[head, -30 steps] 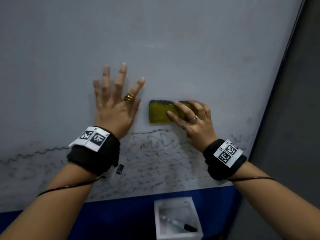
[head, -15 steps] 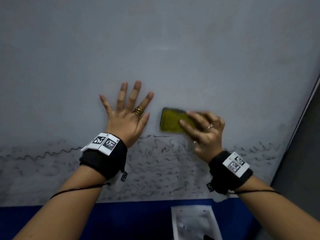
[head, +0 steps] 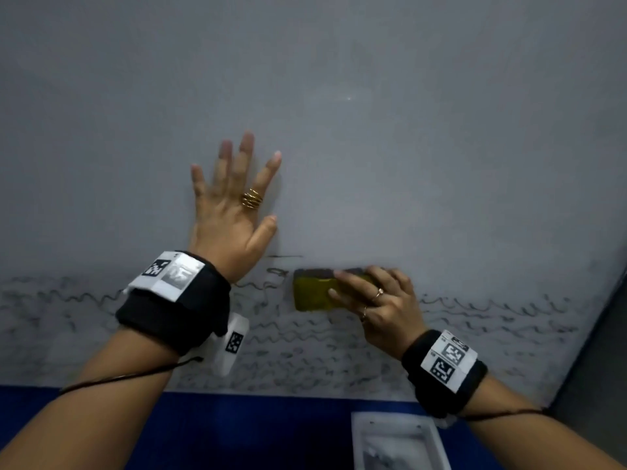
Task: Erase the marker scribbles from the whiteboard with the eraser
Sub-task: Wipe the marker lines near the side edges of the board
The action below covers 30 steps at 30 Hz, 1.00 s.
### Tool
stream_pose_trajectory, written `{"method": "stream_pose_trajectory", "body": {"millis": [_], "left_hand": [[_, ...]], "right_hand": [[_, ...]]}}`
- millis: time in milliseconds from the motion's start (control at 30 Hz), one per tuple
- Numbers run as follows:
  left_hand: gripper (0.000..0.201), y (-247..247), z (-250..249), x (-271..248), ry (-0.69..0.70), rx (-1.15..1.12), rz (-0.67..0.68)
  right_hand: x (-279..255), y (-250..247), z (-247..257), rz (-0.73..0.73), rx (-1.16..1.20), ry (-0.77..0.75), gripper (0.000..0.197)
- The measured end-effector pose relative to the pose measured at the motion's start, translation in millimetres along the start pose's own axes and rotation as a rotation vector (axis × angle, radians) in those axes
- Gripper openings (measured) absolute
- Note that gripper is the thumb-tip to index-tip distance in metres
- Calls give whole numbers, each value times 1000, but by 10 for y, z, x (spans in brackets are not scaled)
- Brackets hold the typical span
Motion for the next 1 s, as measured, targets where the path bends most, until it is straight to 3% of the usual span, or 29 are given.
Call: {"method": "stream_pose_trajectory", "body": {"millis": [100,200,300,433,533,667,767,900,1000], "left_hand": [[74,-40,265,-11,-156,79,137],[80,11,388,-46,-115,150,216],[80,2,371,-36,-128,108,244],[86,-22,366,-34,-135,88,275],[95,-55,372,-32,-98,166,325],[112,-141,406,-52,-28,320,368],[115,-203,439,-60,10,432,413],[115,-234,408,-51,-1,457,459],[114,-241,376,-39,-2,474,481]], "right_hand": [[98,-21,39,64,-4,-91,43],[506,-118,-121,-109,-18,32,31],[672,-20,-74,-226,-32,85,34],[288,325,341,-53,-69,-89,41],[390,292,331,-12,-53,-136,38],[807,36,47,-168,-34,65,34],[814,165,130,-198,49,148,31],[500,541,632,-43,53,-70,31],[647,467,583,-23,67,-132,28]]}}
Point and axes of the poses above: each hand's wrist, its own x-axis towards the middle knuckle, its own y-axis out of the palm, z = x × y, the point moved 3 cm from there along x, towards the middle knuckle, and after that the axes turned 3 degrees about -y, right-handed, at the moved point
